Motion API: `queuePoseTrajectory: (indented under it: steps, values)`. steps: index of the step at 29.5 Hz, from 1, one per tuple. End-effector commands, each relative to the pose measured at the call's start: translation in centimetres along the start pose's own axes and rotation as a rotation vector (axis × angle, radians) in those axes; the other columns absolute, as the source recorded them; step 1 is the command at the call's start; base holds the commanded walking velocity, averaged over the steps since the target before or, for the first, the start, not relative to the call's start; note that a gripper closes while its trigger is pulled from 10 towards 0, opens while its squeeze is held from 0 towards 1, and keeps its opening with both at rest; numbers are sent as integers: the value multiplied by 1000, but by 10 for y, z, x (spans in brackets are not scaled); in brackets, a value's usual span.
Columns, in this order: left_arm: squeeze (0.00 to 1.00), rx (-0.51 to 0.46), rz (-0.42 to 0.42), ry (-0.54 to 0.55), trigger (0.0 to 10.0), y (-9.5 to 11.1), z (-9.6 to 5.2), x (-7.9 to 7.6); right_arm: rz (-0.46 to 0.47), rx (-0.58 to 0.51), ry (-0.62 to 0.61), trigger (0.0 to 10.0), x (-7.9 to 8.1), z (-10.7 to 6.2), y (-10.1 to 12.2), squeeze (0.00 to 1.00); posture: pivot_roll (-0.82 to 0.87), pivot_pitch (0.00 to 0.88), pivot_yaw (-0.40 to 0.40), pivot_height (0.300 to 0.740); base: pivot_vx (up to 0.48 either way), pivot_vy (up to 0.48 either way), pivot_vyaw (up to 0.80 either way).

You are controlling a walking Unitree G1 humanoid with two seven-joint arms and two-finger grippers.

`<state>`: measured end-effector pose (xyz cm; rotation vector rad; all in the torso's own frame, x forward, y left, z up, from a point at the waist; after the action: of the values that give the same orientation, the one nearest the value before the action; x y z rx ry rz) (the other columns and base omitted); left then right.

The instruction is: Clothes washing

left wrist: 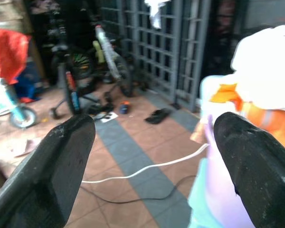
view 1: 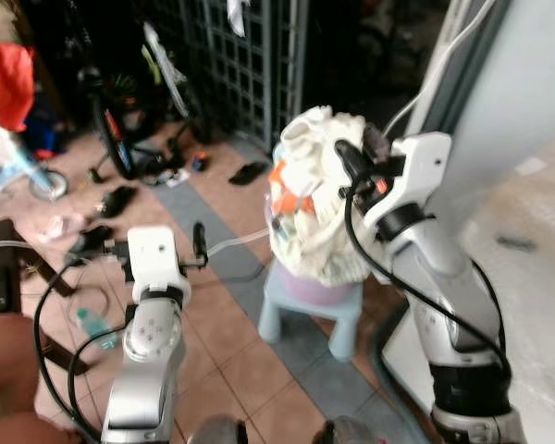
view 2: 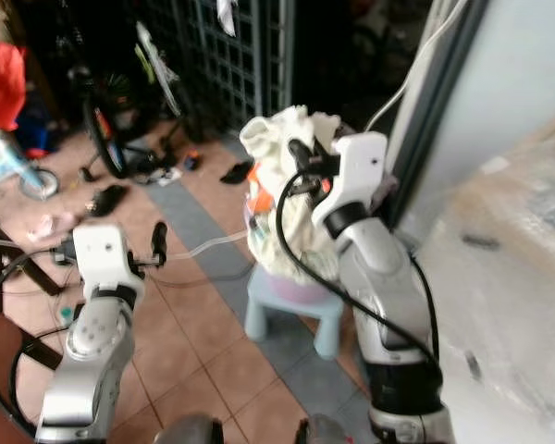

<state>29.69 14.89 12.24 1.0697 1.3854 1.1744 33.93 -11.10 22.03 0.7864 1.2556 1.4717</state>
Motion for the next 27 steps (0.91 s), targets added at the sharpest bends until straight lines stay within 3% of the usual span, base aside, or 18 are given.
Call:
queuePoseTrajectory:
  steps: [1, 5, 14, 20, 27]
  values:
    - [0, -14, -3, -13, 10000, 4, 1, -2, -60, 1, -84, 10000, -15, 3, 4, 0, -15, 0, 12, 740, 0, 0, 0]
    - [0, -17, -8, -15, 10000, 4, 1, -3, -155, 49, -202, 10000, -38, 1, -4, 0, -16, 0, 13, 740, 0, 0, -197]
    - [0, -64, -1, -90, 10000, 15, 0, -11, -216, 85, -281, 10000, -50, 2, -11, 0, 2, 0, 3, 740, 0, 0, -799]
    - [0, -74, -10, -78, 10000, 21, 0, -4, -229, 108, -280, 10000, -48, -3, -22, 0, 13, 0, 3, 740, 0, 0, -800]
    - [0, -26, -51, -66, 10000, 8, -8, -3, -210, 180, -214, 10000, -31, -29, -53, 0, -8, 0, 7, 740, 0, 0, -800]
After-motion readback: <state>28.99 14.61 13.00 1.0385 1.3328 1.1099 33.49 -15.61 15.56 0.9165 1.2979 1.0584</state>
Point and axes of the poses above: a point about 5 cm out from each wrist's last joint towards the gripper, its own z axis pointing out of the wrist towards the gripper, its own y axis along the axis of the wrist's last joint, x = y × z, the point moved 4 cm from there along z, pointing out of the wrist towards the gripper, and after that the axes turned 10 degrees about -z, right-handed, at the moved point
